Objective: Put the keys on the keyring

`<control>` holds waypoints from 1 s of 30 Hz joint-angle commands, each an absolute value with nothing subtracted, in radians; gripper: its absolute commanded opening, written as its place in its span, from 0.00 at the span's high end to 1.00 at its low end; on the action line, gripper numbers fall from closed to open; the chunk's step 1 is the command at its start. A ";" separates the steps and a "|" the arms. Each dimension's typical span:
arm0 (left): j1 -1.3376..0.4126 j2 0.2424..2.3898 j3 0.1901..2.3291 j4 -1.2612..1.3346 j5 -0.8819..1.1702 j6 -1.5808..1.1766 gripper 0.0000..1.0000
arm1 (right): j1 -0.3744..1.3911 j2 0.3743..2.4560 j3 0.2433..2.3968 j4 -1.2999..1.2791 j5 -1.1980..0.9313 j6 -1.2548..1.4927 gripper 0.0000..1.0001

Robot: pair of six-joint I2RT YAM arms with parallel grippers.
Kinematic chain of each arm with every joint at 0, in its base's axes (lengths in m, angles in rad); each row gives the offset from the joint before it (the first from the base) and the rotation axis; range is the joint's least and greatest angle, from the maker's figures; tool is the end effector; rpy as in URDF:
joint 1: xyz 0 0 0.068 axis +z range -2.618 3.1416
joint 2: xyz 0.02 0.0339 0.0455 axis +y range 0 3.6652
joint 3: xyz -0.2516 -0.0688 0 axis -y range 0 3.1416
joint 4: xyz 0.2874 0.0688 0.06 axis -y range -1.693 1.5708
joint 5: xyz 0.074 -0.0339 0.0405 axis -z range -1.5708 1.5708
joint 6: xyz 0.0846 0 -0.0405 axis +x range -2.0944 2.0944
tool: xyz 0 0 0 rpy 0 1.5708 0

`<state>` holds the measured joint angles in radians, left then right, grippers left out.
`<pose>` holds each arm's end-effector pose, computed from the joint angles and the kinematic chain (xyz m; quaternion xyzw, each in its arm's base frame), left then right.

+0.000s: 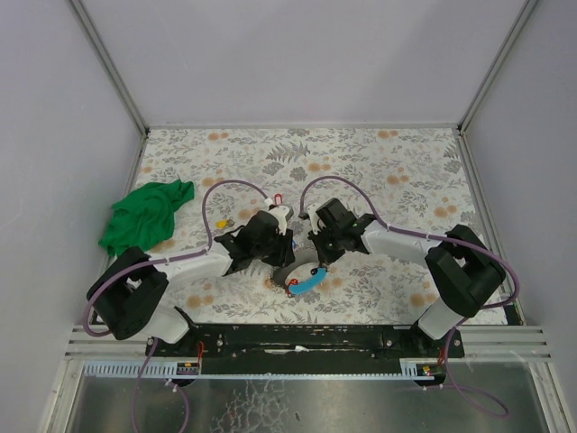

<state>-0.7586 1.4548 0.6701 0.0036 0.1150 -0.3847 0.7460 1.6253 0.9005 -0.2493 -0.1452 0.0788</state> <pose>0.2465 -0.2470 0.0915 0.1930 0.9014 -0.2524 0.2943 0.2688 0.2650 0.0886 -0.3323 0.8938 0.1810 0.2408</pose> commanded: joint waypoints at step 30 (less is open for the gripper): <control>-0.763 1.505 0.640 0.023 0.106 -0.404 0.62 | 0.760 1.657 0.973 -0.321 -0.108 0.144 0.65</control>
<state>-0.7586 1.4971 0.6479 -0.0002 0.1150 -0.4007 0.7467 1.6379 0.9298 -0.3119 -0.0990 0.1322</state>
